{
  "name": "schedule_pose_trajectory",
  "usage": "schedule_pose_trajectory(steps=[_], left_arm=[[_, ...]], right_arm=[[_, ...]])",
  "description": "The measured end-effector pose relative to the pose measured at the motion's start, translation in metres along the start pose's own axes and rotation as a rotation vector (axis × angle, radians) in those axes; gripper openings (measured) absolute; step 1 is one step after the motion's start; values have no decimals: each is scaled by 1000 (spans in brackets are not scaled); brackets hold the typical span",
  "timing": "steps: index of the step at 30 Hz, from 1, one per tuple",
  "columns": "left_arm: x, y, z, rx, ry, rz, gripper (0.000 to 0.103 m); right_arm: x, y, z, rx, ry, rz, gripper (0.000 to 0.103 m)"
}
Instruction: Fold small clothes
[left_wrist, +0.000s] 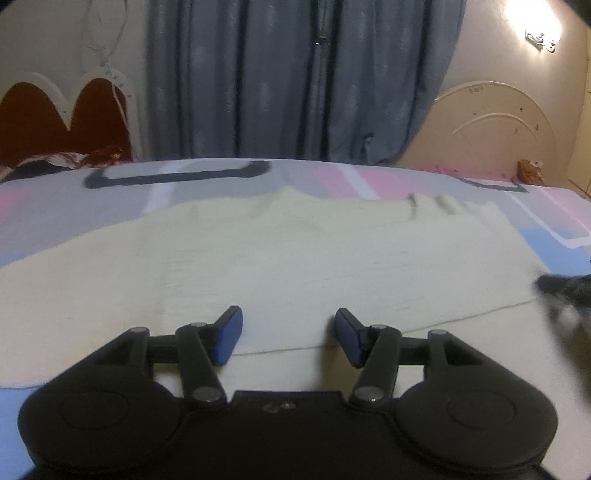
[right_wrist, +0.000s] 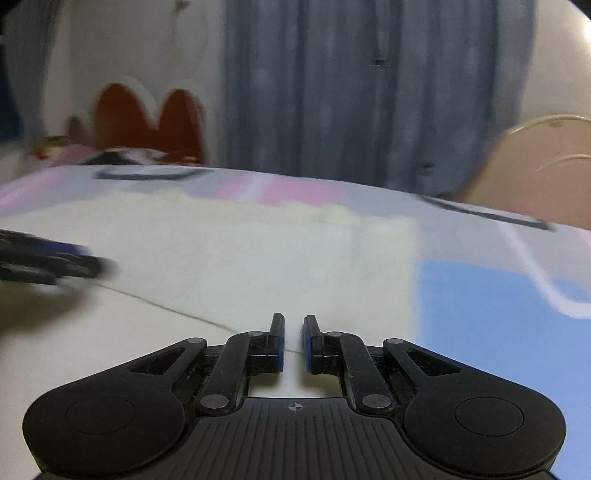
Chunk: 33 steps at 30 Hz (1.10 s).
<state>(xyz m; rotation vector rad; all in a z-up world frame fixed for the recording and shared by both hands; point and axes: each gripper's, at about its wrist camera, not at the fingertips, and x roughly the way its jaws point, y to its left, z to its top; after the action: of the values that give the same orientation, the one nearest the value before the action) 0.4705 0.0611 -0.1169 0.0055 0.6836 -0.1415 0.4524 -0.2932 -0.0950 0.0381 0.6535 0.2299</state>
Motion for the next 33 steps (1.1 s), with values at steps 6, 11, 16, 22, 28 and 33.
schedule_pose_trajectory(steps=[6,11,16,22,28,33], left_arm=[[6,-6,25,-25,-52,6,54],[44,-23,49,-16,-11,4,55],[44,-6,39,33,16,96,57],[42,1,36,36,-1,130,58],[42,6,35,31,0,108,60],[42,6,35,47,1,111,59]], right_arm=[[9,-11,32,38,-47,15,0],[62,25,61,-10,3,136,0],[86,42,61,-179,13,145,0],[99,-48,72,50,26,-28,0],[100,-44,68,-3,27,-35,0],[88,-42,76,-13,-16,-90,0]])
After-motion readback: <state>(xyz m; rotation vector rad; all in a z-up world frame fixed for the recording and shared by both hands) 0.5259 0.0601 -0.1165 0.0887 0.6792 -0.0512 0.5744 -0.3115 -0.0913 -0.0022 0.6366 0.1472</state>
